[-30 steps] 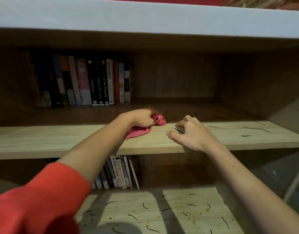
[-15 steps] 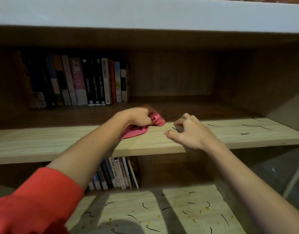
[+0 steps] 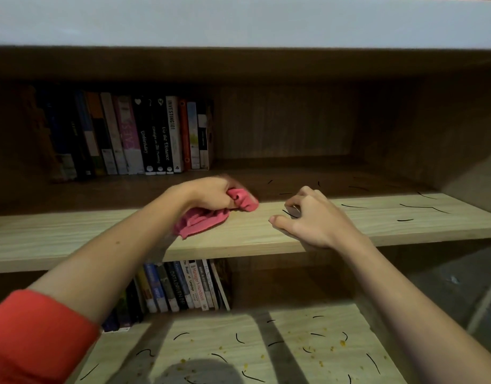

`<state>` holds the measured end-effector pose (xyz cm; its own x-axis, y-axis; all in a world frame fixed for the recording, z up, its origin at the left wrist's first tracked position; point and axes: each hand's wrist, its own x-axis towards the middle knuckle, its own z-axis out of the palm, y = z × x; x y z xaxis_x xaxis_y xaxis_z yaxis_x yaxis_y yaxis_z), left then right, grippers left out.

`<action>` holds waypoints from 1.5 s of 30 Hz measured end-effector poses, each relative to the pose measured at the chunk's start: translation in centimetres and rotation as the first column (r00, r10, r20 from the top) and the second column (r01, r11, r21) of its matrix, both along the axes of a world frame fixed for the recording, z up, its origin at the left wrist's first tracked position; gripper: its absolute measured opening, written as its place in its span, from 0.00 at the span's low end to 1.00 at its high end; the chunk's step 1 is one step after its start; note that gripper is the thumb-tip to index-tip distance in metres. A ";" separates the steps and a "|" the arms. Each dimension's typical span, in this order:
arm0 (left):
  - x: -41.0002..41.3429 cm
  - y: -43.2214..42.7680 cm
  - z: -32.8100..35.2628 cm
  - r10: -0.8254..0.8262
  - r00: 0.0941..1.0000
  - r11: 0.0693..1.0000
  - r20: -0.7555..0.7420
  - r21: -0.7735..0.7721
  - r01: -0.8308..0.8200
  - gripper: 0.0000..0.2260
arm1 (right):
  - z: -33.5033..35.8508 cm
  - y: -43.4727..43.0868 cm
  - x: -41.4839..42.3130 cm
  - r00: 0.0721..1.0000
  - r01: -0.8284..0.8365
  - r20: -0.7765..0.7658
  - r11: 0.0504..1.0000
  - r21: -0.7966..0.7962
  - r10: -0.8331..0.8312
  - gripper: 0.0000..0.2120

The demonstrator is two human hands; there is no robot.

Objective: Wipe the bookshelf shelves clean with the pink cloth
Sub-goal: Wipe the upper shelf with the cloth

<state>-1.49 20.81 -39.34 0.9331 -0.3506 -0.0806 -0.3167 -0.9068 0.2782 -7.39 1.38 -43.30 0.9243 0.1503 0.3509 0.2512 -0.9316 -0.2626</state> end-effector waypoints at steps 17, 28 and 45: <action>1.1 -1.5 -0.6 0.044 0.999 0.998 -0.013 -0.042 -0.044 0.07 | -0.1 0.0 0.0 1.000 0.008 -0.010 1.000 0.019 -0.007 0.27; 6.5 -0.9 -0.9 0.161 0.986 0.960 0.042 -0.240 -0.146 0.09 | -0.4 -0.2 0.5 1.000 0.000 0.026 1.000 0.006 0.000 0.28; 8.0 -2.7 -1.1 0.073 0.989 0.973 0.132 -0.225 -0.042 0.16 | -0.2 -0.3 0.9 1.000 -0.004 0.010 0.998 0.060 0.003 0.26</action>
<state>6.50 18.10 -40.43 0.9487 -0.2908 0.1243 -0.3155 -0.8453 0.4313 -6.48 1.12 -43.54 0.9202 0.1317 0.3687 0.2571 -0.9134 -0.3155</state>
